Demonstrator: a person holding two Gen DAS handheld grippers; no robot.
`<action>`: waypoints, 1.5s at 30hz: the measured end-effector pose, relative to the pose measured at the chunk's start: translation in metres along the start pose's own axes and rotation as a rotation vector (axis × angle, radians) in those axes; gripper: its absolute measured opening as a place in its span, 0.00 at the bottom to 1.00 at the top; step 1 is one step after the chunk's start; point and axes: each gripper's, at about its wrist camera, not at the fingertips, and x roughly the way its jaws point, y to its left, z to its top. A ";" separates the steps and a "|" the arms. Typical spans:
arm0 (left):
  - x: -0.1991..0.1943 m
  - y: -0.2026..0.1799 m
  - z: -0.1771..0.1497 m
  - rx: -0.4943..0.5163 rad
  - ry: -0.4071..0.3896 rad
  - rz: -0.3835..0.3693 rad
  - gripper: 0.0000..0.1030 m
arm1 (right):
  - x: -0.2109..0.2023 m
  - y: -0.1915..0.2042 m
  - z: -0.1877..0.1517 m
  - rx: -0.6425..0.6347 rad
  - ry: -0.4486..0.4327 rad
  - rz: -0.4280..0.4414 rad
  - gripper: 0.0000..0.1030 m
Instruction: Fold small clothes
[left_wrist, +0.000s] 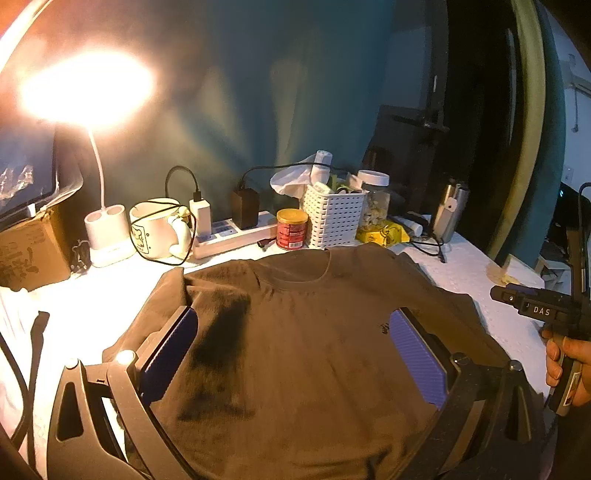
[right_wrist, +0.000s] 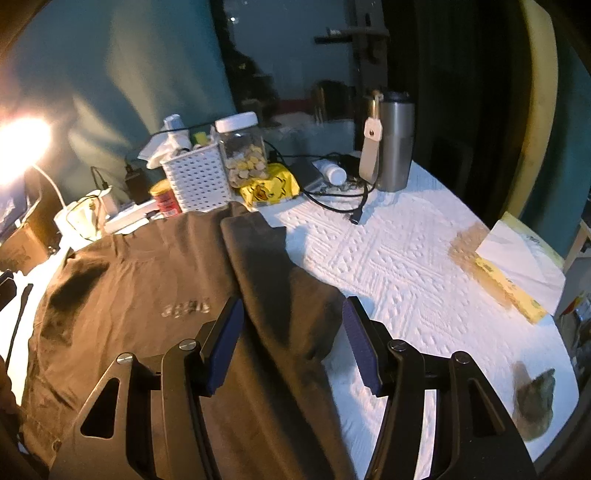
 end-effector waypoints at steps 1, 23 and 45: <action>0.003 0.000 0.001 -0.001 0.005 0.002 1.00 | 0.006 -0.002 0.002 0.002 0.009 0.000 0.58; 0.056 -0.001 0.004 0.002 0.103 0.055 1.00 | 0.087 -0.024 0.004 0.025 0.211 0.028 0.45; 0.028 0.007 -0.002 -0.015 0.074 0.017 1.00 | 0.008 0.052 0.009 -0.210 -0.023 0.196 0.09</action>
